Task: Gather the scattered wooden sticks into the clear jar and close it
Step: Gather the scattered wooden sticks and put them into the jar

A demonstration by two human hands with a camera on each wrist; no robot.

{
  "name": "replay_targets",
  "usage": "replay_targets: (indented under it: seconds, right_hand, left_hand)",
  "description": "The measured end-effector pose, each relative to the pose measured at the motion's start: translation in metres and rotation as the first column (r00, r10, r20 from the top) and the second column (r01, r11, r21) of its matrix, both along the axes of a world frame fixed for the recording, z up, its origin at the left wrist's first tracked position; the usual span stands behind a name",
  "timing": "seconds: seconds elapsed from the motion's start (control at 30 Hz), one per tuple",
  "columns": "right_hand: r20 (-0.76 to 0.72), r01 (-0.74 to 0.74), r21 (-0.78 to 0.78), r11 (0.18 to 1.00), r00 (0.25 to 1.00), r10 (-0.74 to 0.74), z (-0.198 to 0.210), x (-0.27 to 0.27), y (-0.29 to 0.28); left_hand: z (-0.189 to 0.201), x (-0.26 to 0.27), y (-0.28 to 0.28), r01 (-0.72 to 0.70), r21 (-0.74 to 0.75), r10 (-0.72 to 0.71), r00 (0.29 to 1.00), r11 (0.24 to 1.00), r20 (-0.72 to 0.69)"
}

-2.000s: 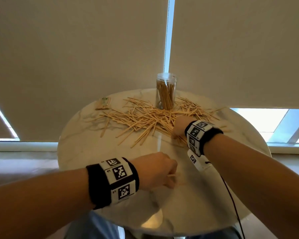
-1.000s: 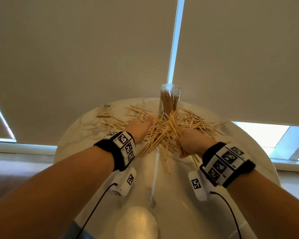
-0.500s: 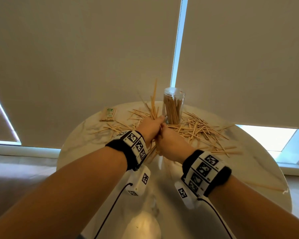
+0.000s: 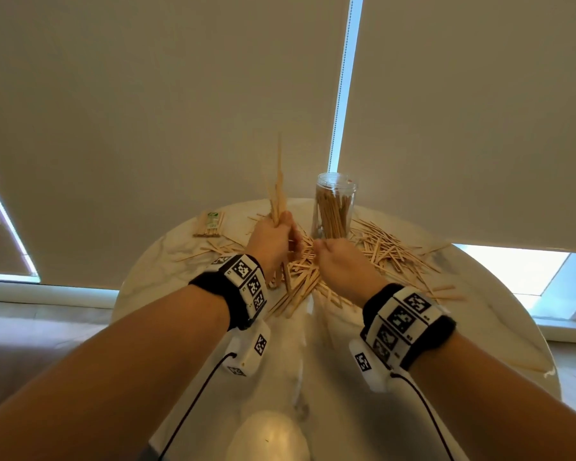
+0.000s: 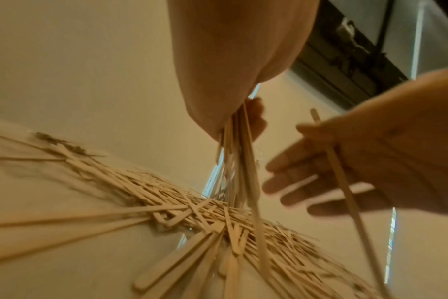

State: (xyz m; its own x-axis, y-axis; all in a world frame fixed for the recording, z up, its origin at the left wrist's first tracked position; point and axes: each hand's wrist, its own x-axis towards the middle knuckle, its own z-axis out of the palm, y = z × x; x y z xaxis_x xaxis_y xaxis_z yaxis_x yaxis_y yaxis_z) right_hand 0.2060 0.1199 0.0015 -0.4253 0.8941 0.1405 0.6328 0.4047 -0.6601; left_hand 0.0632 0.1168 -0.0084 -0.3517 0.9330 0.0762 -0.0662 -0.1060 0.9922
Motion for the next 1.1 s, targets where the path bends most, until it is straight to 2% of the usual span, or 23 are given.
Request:
replay_targets:
  seconds: [0.07,0.13,0.3,0.4,0.53,0.6,0.67,0.77,0.9,1.0,1.1]
  right_hand:
    - [-0.194,0.029,-0.042,0.999,0.98,-0.037,0.009,-0.002,0.003]
    - [-0.349,0.024,-0.111,0.994,0.935,-0.061,0.019,-0.006,0.005]
    - [-0.252,0.035,-0.089,0.995,0.966,-0.056,0.035,-0.008,0.013]
    - [-0.397,0.006,-0.113,0.994,0.916,-0.051,0.052,-0.001,0.021]
    - [-0.507,-0.042,0.074,0.996,0.859,0.074,0.079,0.01,0.029]
    - [-0.551,-0.012,0.116,0.993,0.831,0.074,0.083,0.008,0.034]
    - [-0.503,-0.01,0.128,0.992,0.861,0.073,0.08,0.005,0.036]
    - [-0.309,-0.02,0.155,0.988,0.949,0.067,0.067,0.002,0.032]
    - [-0.388,0.05,0.092,0.994,0.922,-0.011,0.063,0.001,0.029]
    - [-0.382,0.158,0.164,0.974,0.92,-0.085,0.064,0.002,0.034]
    - [-0.433,0.256,0.136,0.957,0.884,-0.175,0.07,0.008,0.033]
  left_hand:
    - [-0.002,0.012,-0.009,0.135,-0.034,-0.136,0.991,0.99,-0.008]
    - [-0.003,0.028,-0.015,0.21,-0.026,-0.21,0.978,0.977,-0.002]
    - [-0.002,0.046,-0.017,0.209,0.026,-0.209,0.978,0.978,0.009]
    - [-0.005,0.044,-0.022,0.244,-0.006,-0.244,0.969,0.97,-0.045]
    - [-0.01,0.049,-0.032,0.31,-0.086,-0.32,0.932,0.947,-0.168]
    - [-0.01,0.051,-0.034,0.325,-0.09,-0.336,0.921,0.942,-0.197]
    - [-0.005,0.052,-0.034,0.335,-0.075,-0.343,0.92,0.939,-0.192]
    - [0.001,0.051,-0.034,0.347,-0.047,-0.349,0.914,0.937,-0.206]
    - [0.002,0.049,-0.034,0.325,-0.044,-0.327,0.921,0.945,-0.211]
    - [-0.003,0.044,-0.033,0.302,-0.049,-0.306,0.935,0.952,-0.182]
    - [-0.01,0.039,-0.03,0.227,-0.033,-0.228,0.953,0.973,-0.2]
